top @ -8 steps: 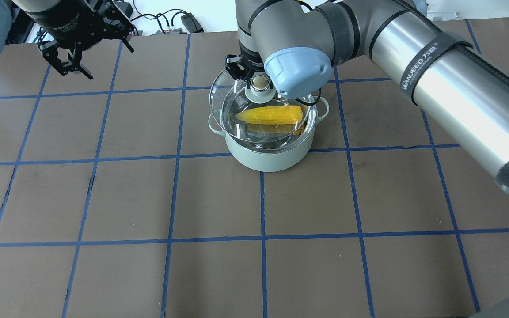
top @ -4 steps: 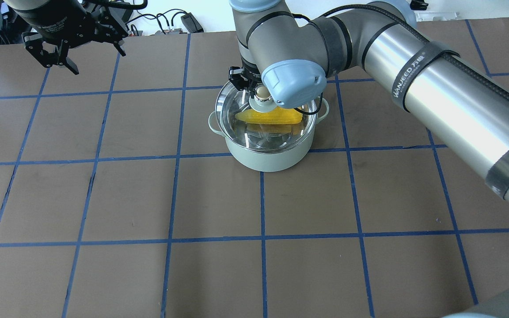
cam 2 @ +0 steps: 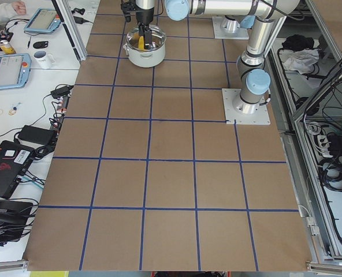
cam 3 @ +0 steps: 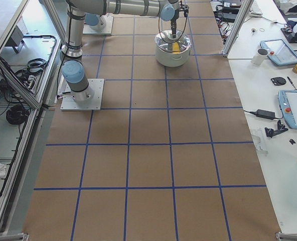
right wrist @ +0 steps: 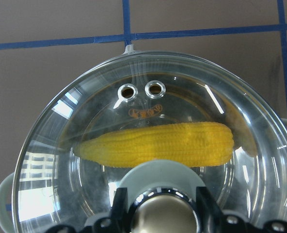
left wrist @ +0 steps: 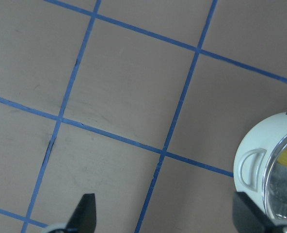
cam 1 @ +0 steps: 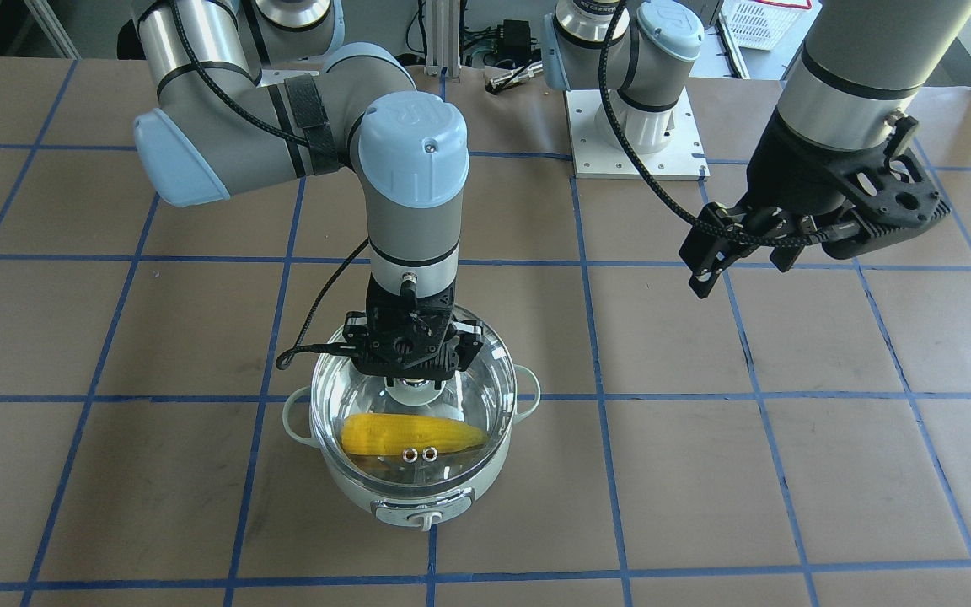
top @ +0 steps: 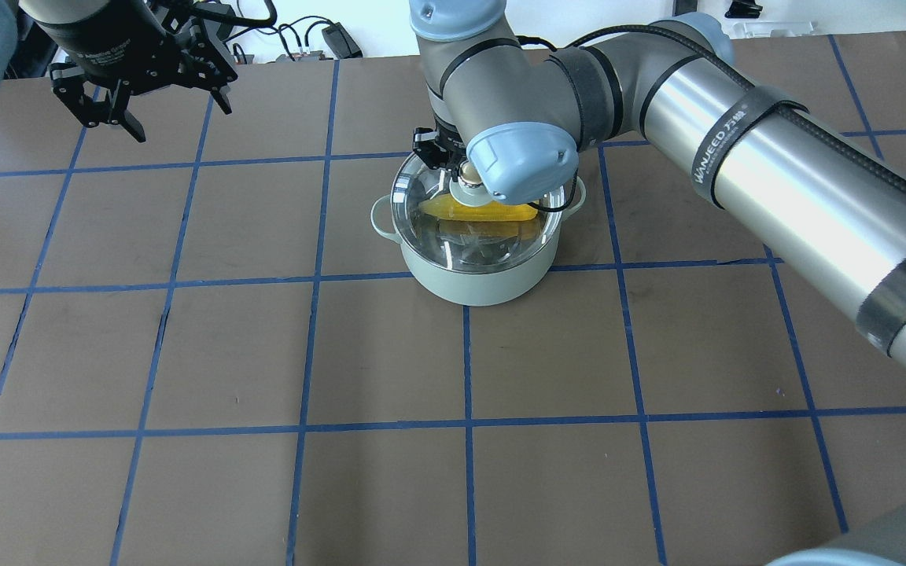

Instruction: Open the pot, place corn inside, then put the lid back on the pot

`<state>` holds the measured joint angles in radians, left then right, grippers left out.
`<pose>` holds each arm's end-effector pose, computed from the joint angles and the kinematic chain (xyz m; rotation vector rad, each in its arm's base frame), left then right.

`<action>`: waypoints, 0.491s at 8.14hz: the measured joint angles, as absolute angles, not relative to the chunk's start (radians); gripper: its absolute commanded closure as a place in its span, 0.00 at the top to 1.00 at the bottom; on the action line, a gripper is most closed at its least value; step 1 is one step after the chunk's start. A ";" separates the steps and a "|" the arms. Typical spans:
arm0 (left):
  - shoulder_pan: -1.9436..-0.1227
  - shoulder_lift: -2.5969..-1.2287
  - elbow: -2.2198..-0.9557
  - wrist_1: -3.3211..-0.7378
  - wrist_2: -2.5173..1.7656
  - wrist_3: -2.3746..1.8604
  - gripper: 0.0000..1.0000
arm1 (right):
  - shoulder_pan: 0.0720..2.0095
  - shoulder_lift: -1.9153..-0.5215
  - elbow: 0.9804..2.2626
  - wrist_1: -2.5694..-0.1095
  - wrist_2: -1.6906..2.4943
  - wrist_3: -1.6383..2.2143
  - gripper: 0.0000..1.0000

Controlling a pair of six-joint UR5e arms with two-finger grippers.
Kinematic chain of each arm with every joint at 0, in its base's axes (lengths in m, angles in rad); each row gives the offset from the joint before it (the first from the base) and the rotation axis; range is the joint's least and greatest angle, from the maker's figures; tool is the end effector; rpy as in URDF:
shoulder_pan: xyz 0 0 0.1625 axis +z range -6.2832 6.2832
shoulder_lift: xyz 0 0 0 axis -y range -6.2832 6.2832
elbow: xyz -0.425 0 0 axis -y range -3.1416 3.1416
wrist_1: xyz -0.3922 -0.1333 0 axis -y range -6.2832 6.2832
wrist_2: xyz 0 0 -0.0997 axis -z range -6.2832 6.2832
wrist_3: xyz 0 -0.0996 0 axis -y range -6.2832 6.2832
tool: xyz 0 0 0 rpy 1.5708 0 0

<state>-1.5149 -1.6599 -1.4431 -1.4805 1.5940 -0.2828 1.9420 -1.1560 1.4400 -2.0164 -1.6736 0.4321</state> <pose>-0.1005 -0.5479 0.5150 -0.5292 3.0814 -0.2046 0.3549 -0.5724 0.3598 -0.1072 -3.0947 0.2931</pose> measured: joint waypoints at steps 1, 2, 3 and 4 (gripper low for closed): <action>-1.549 -1.659 -1.441 -1.498 1.596 -0.282 1.00 | 1.942 -1.155 1.442 -2.020 -1.673 0.432 0.18; -1.588 -1.657 -1.441 -1.508 1.598 -0.281 1.00 | 1.942 -1.153 1.444 -2.023 -1.672 0.432 0.18; -1.614 -1.647 -1.442 -1.517 1.598 -0.279 1.00 | 1.942 -1.151 1.444 -2.027 -1.670 0.433 0.18; -1.628 -1.640 -1.441 -1.538 1.596 -0.278 1.00 | 1.942 -1.150 1.445 -2.031 -1.668 0.433 0.18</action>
<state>-1.6284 -1.6397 -1.4413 -1.5381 1.5964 -0.2782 1.9420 -1.1499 1.4447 -2.0306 -1.6684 0.4329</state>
